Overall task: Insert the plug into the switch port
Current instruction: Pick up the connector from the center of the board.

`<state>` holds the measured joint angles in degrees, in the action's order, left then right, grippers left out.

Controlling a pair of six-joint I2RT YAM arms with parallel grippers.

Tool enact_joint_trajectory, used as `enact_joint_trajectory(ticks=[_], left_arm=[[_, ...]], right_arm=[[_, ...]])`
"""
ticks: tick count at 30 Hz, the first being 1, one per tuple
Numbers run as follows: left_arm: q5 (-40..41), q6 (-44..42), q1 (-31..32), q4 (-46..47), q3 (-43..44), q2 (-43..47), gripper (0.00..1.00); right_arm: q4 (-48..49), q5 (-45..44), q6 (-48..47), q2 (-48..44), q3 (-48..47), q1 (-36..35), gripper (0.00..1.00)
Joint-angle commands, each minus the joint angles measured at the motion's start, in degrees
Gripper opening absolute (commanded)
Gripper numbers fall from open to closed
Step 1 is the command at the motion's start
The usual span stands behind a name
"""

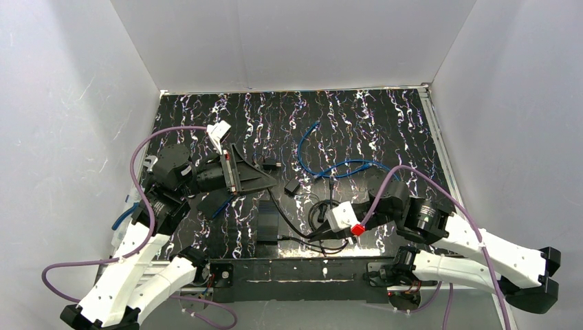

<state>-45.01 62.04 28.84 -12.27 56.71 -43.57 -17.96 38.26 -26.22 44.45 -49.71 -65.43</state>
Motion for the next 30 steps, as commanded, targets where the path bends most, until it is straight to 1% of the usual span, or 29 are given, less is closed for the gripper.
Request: enact_joint_trajectory(ticks=[1, 8, 15, 22, 26, 30], left_arm=[[-0.3, -0.1, 0.0, 1.5, -0.3, 0.1, 0.68], [0.0, -0.4, 0.0, 1.1, 0.0, 0.2, 0.64], [-0.1, 0.4, 0.0, 2.3, 0.2, 0.4, 0.57], [-0.3, 1.3, 0.0, 2.7, 0.1, 0.9, 0.52], [-0.8, 1.6, 0.0, 2.9, 0.1, 1.0, 0.44], [-1.2, 1.7, 0.0, 3.0, -0.1, 1.2, 0.34]], right_arm=[[1.1, 0.8, -1.1, -2.0, 0.6, -0.7, 0.01], [0.7, 3.2, 0.4, -5.2, 1.7, -1.1, 0.01], [-1.1, 5.7, 0.8, -5.8, 1.9, -1.3, 0.01], [-0.6, 5.8, 1.5, -6.3, 3.0, -1.5, 0.01], [-0.5, 5.2, 1.6, -6.6, 3.3, -1.5, 0.01], [-0.4, 4.6, 2.0, -6.7, 3.6, -1.5, 0.01]])
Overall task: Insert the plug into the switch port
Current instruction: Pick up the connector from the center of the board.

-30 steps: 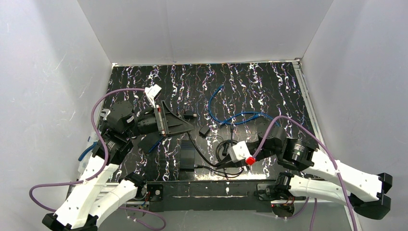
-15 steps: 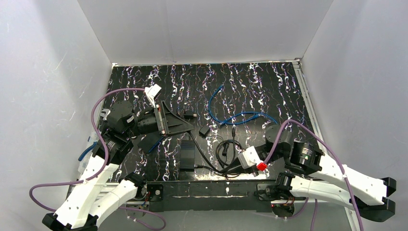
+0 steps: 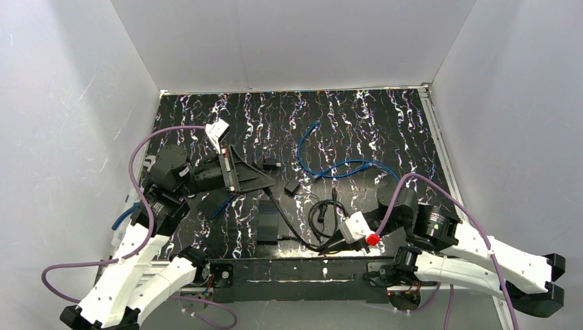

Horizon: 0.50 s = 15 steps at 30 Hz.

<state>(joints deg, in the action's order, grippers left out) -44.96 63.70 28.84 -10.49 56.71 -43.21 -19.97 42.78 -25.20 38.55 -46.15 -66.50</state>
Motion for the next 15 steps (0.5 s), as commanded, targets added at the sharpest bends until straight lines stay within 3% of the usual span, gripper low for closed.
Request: enact_joint_trajectory(ticks=[1, 7, 10, 15], left_arm=[[-1.3, 0.1, 0.0, 1.2, -0.2, 0.8, 0.30], [-1.5, 0.0, 0.0, 1.2, -0.7, 1.0, 0.00], [-1.3, 0.0, 0.0, 1.4, -0.8, 1.1, 0.00], [1.4, -1.6, 0.0, -1.5, -0.5, 1.8, 0.00]], right_arm=[[1.7, 0.0, 1.2, -0.7, 0.0, -0.4, 0.01], [1.7, 0.0, 1.7, -0.5, 0.1, -0.4, 0.01], [0.7, -1.2, 2.2, 0.3, -0.5, -0.4, 0.04], [-1.6, -7.5, 3.9, 2.4, -4.7, -0.4, 0.30]])
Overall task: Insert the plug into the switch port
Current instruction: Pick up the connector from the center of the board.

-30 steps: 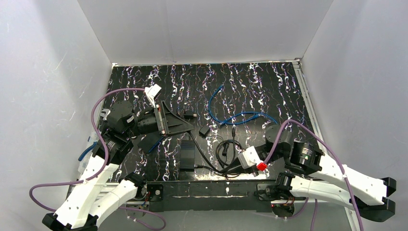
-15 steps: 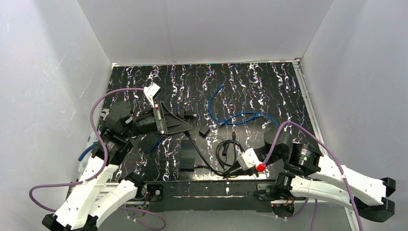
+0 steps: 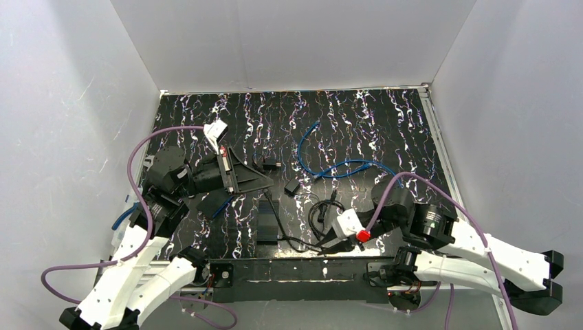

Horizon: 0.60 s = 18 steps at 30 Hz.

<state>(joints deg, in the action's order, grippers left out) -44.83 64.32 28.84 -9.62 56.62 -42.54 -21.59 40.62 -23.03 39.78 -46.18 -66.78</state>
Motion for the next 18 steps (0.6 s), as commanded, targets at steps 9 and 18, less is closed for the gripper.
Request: enact_joint_trajectory(ticks=[9, 18], left_arm=[[12.4, -8.6, 0.0, -19.3, 5.3, 0.6, 0.00], [23.6, -12.3, 0.0, -31.1, 11.0, -3.3, 0.00]], right_arm=[[5.4, -18.7, 5.2, 7.0, -12.1, -0.1, 0.48], [7.1, -31.0, 11.4, 21.3, -25.3, -0.8, 0.46]])
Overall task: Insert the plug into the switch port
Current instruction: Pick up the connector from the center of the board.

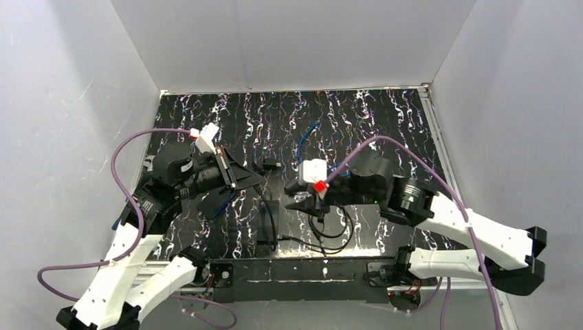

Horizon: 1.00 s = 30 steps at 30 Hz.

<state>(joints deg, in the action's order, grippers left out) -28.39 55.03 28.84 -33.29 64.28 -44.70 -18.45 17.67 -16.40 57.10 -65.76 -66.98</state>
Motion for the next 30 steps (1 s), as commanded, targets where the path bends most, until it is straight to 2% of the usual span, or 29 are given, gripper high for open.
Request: enact_joint_trajectory(ticks=[1, 6, 13, 19, 30], left_arm=[[8.7, -3.2, 0.0, -8.6, 3.7, -1.1, 0.00], [14.2, -3.4, 0.0, -12.0, 4.8, -1.3, 0.00], [17.0, -1.9, 0.0, -13.3, 4.9, -2.9, 0.00], [19.6, -0.3, 0.0, -15.3, 5.8, -3.4, 0.00], [24.1, 2.0, 0.0, -20.1, 7.6, -4.3, 0.00]], right_arm=[[4.8, -9.0, 5.9, 5.0, -6.5, -0.7, 0.45], [6.9, -11.0, 9.3, 9.8, -10.3, -1.7, 0.42], [3.9, -15.5, 11.6, 16.7, -15.5, -3.8, 0.41], [3.1, -20.9, 12.8, 19.4, -16.1, -5.2, 0.40], [3.6, -22.8, 15.3, 23.1, -16.1, -7.2, 0.40]])
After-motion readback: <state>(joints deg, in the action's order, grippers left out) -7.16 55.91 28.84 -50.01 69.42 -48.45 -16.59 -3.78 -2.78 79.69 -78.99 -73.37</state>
